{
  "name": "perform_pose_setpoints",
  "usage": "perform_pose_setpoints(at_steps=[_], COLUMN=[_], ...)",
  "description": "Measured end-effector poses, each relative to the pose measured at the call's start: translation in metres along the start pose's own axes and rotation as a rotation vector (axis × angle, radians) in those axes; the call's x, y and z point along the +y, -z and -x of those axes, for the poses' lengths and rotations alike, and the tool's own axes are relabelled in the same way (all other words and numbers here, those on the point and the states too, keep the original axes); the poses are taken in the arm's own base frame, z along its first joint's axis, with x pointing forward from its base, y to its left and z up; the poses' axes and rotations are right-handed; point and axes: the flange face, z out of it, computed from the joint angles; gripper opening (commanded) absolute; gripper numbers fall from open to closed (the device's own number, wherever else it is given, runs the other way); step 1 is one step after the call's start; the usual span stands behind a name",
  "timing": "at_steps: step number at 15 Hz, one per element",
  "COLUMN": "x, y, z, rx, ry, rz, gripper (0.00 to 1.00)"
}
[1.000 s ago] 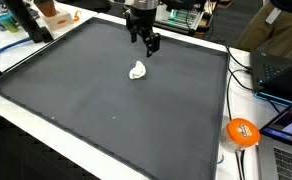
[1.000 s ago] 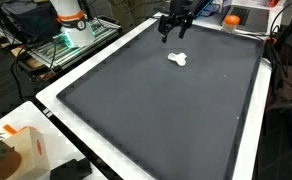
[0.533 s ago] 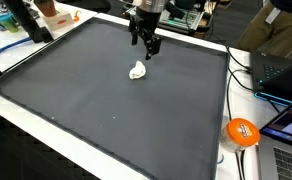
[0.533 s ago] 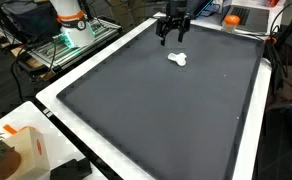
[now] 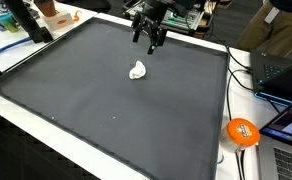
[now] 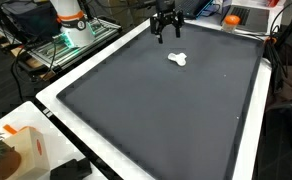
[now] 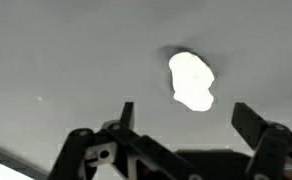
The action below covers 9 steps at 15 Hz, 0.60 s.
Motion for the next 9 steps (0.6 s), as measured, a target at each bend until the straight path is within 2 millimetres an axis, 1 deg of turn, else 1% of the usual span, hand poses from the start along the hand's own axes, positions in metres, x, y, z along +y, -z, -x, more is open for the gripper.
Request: perform_pose_setpoints(at_steps=[5,9], x=[-0.0038,-0.0034], y=[-0.0018,-0.0008], z=[-0.0025,-0.0018], rx=[0.003,0.059], ry=[0.004,0.125], rz=[0.003,-0.001], gripper=[1.0,1.0])
